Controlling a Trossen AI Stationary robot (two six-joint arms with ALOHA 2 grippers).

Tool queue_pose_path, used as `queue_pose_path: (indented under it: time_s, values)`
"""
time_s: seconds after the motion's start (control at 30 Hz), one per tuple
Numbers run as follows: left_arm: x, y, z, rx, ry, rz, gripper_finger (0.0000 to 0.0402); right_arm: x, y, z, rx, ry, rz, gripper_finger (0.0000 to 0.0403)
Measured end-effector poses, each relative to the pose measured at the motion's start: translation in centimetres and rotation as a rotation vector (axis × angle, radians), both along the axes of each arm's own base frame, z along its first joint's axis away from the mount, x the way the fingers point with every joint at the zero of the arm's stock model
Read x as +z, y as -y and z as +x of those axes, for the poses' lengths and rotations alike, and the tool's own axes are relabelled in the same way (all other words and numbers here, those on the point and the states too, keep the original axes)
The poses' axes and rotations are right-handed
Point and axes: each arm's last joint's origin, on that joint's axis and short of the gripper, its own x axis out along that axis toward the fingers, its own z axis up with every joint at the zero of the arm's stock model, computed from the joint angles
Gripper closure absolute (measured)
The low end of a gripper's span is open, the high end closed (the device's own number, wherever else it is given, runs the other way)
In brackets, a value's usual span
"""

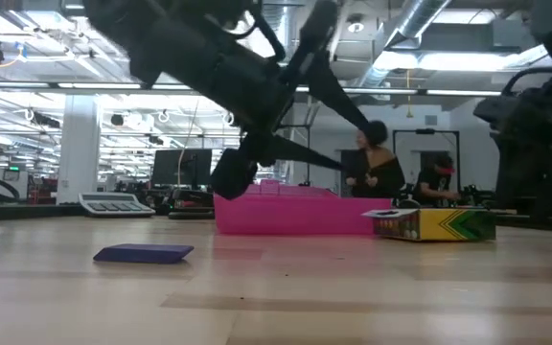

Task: Pack school essentials
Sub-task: Put the blue crayon box into the red supply box

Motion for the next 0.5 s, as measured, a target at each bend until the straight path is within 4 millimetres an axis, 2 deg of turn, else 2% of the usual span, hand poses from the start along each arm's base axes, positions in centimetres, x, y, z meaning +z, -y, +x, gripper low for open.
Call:
queue_pose_path:
  time_s: [0.17,0.3,0.5]
  values:
    - [0.7,0.0,0.6,0.068,-0.140,0.059,0.0180,-0.7,-0.1,0.2,0.000,-0.020,-0.011,0.0148]
    - [1.0,-0.5,0.9,0.113,-0.130,0.055,0.0164,-1.2,-0.4,0.8,0.003,-0.014,-0.011,0.0148]
    - [-1.5,-0.3,1.4,0.127,-0.165,-0.023,0.0161,-2.2,-0.4,2.5,0.065,0.006,-0.026,0.0148]
